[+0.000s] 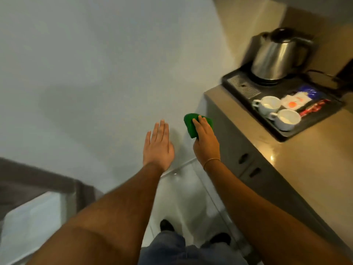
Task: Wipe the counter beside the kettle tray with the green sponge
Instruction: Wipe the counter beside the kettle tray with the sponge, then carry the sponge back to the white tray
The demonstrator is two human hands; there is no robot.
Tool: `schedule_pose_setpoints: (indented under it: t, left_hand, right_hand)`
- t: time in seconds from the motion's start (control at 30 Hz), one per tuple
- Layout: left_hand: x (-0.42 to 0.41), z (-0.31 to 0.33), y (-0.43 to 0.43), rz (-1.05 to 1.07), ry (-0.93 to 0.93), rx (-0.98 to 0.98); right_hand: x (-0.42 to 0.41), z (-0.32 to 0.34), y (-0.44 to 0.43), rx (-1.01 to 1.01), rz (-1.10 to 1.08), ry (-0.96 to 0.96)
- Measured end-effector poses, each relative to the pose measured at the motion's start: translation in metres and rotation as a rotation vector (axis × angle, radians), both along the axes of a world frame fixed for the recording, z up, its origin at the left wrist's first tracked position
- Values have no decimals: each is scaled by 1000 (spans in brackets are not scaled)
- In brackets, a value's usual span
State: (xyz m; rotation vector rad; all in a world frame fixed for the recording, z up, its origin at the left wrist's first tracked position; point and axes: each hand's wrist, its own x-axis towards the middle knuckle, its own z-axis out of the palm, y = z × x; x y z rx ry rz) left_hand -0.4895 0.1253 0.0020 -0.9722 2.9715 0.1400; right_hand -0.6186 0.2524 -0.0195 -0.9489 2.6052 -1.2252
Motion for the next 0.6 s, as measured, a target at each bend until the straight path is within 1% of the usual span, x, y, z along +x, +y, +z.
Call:
schedule_pose_setpoints:
  t: [0.2,0.27,0.33,0.5,0.6]
  left_hand:
    - [133,-11,-47,181,-44,54]
    - [167,-22,-56,227,-50,77]
    - [222,-34,-75,301,-45,118]
    - [373,-69,-125,448,-2,157]
    - [448,-83,-154,591,29,167]
  right_hand:
    - [113,-13,-85,81,293,30]
    - [143,-20,-102,119,333,12]
    - [190,-27,-128,145,394,4]
    - [317,-45,-183,274,550,-89]
    - [388,-56,-214,387,683,-148]
